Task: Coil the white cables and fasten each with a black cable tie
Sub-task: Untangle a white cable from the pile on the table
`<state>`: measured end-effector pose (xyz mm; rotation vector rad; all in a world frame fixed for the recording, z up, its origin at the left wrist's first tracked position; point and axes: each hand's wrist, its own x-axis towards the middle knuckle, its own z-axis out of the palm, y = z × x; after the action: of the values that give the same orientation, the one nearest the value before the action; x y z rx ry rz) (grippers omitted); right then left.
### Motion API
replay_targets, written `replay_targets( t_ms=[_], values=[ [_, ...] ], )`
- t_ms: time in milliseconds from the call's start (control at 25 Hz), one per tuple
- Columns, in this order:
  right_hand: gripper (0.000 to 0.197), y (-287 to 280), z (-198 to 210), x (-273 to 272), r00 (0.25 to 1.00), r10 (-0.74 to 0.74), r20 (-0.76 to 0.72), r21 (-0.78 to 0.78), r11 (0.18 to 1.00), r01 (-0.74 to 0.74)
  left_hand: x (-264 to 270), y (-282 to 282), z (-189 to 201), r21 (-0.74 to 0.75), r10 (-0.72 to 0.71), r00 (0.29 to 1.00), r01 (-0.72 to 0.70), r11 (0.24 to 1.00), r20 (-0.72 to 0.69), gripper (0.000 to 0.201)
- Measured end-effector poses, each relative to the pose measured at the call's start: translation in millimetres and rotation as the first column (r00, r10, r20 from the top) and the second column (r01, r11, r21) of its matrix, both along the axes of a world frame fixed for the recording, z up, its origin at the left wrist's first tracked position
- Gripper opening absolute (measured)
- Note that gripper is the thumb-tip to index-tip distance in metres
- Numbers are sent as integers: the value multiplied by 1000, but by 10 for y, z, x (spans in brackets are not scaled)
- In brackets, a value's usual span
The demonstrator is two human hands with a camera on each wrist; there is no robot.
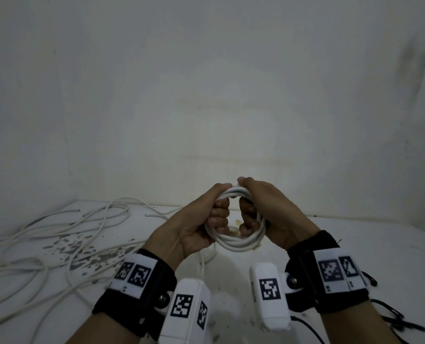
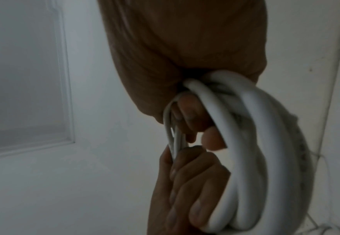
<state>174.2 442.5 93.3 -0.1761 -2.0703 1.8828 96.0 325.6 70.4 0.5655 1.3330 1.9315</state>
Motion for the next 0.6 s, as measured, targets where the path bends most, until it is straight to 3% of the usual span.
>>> replay_targets(
  t_ms=[120,240,440,600],
  values=[
    [49,30,-17,4,1000,6,-25,121,993,-3,-20,18,-16,-18,3,999,-4,1000,-54,52],
    [42,54,-37,-5,998,6,-63,190,982,6,-50,-33,-19,4,-71,995,71,997,-76,43],
    [45,34,-119,-70,999,-17,-32,262,965,25,-43,-89,-13,-29,-155,987,156,987,53,32],
    [56,3,-150,-86,999,-23,38,260,966,13,-59,-71,-100,-44,-183,973,191,981,143,49]
  ],
)
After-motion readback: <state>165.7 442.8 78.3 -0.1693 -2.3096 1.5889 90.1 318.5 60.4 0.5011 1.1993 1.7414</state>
